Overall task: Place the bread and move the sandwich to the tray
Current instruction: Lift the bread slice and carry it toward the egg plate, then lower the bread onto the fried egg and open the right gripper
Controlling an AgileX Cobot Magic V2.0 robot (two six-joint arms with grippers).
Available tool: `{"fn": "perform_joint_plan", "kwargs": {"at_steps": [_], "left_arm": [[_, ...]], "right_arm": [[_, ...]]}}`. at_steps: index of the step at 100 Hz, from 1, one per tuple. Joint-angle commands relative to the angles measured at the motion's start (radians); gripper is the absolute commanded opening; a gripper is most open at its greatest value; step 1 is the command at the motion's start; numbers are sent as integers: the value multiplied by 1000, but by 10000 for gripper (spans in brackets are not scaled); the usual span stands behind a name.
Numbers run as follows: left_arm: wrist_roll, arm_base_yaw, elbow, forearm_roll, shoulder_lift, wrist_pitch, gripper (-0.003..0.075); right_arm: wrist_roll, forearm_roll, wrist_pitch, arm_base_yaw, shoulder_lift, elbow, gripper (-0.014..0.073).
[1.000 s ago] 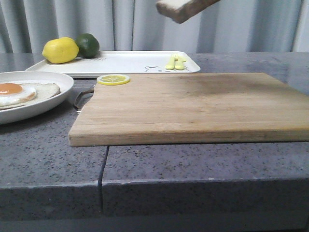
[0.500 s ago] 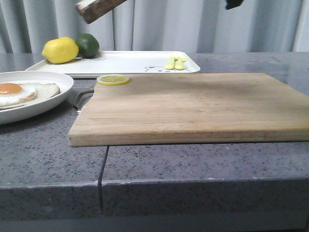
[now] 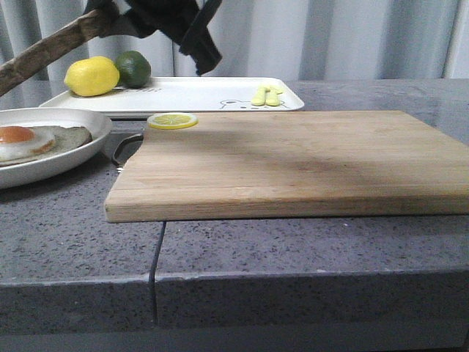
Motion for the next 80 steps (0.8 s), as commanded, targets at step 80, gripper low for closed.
{"fn": "perform_joint_plan", "kwargs": {"at_steps": [80], "left_arm": [[0, 3, -31, -22, 13, -70, 369]], "right_arm": [[122, 50, -200, 128, 125, -168, -59]]}}
